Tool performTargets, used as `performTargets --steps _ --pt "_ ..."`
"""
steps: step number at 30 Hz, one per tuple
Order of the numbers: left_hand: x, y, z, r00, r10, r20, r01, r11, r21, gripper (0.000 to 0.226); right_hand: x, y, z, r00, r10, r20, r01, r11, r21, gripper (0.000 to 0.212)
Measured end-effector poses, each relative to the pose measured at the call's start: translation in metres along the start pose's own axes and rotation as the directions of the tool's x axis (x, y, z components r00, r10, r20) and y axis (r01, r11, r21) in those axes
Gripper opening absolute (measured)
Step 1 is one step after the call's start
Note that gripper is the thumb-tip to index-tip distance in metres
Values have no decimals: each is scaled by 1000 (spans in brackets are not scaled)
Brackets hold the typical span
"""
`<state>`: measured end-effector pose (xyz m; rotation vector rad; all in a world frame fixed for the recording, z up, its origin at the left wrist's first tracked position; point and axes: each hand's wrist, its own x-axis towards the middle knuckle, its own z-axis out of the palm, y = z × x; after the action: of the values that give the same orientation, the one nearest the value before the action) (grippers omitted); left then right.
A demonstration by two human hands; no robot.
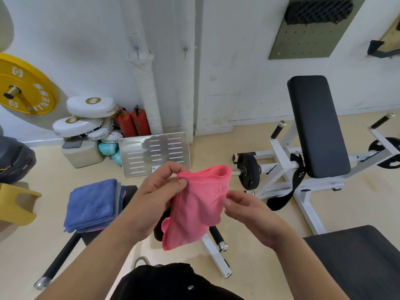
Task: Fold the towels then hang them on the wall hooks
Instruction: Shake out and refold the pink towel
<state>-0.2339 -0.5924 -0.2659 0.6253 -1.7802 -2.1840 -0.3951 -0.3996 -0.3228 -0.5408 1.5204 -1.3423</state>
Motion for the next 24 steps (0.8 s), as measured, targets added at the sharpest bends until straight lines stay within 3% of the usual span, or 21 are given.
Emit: performTargets --steps 2,6,9,10,12,15,17,20,24 --pt "3 0 -6 996 55 -65 -49 995 87 11 0 6 5 1000 -21 -4 21 1000 -10 35" --pt "13 -18 -21 960 182 -211 -76 900 429 14 -3 12 24 986 -17 -168 25 999 45 33" --pt "21 -38 -20 922 187 -339 -5 881 473 19 -3 10 39 965 12 -260 14 995 97 31" --pt "24 -47 -20 916 123 -381 58 901 430 16 0 11 42 954 34 -298 -2 994 105 33" --pt "27 -64 -20 895 -138 -424 249 944 218 18 4 12 45 926 113 -361 -54 984 170 32" --pt "22 -89 -22 810 -459 -365 437 888 -147 48 5 19 42 887 222 -406 -105 951 290 28" --pt "14 -96 -23 783 -504 -364 462 864 -201 58 5 26 40 865 252 -433 -118 943 312 40" --pt "7 -106 -24 819 -472 -325 429 881 -199 64 4 30 41 872 241 -427 -99 940 327 49" --pt "1 -112 -15 859 -452 -240 412 889 -200 53 4 22 46 905 180 -385 -58 950 307 48"
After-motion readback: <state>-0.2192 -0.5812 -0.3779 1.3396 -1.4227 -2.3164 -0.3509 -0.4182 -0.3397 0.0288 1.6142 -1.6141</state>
